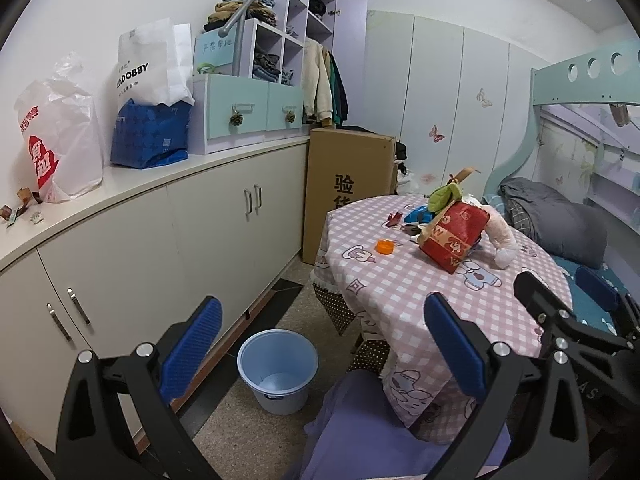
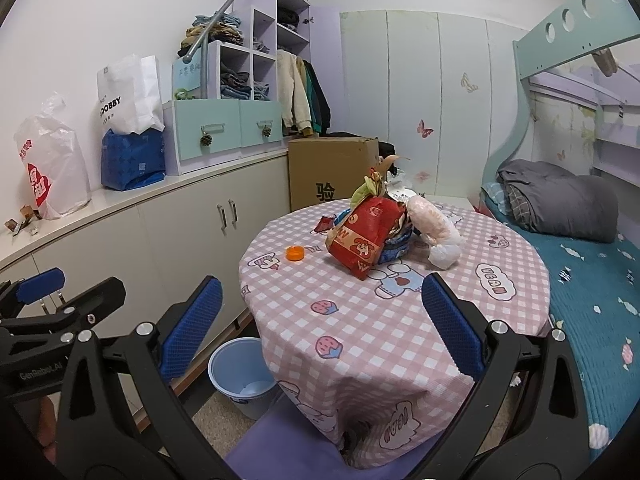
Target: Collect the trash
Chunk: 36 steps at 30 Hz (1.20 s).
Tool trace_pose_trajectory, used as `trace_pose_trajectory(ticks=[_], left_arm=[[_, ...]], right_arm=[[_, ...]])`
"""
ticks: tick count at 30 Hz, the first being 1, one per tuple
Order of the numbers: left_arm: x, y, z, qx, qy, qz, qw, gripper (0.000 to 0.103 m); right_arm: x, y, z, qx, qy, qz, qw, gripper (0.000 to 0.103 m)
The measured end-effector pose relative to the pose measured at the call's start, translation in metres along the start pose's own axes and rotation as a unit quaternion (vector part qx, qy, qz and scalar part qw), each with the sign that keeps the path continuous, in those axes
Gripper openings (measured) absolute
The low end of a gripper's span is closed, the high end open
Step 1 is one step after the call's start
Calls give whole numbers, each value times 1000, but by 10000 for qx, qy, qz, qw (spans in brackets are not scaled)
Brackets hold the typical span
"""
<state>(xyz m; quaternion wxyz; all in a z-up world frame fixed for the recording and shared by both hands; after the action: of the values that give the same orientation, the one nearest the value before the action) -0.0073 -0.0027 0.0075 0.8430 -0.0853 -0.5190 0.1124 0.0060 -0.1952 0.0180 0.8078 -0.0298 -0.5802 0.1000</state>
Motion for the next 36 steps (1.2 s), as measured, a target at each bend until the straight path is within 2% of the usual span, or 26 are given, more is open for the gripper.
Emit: trace_pose_trajectory(ticks=[36], left_arm=[[1, 6, -5, 60, 9, 49, 10000, 99]], right_arm=[[2, 1, 0, 83, -33, 15, 10000, 98]])
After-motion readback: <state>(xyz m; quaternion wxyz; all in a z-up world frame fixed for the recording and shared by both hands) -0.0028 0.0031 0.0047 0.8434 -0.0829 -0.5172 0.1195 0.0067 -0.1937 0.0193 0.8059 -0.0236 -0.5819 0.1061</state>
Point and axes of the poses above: each gripper's, at about its wrist camera, not at the fingertips, and z roughly against the way its jaws point, y to its left, x to its top, the point moved 1 cm from there along -z, roughly the way its jaws point, and after that the axes turned 13 degrees about z, right-handed, at the moved point
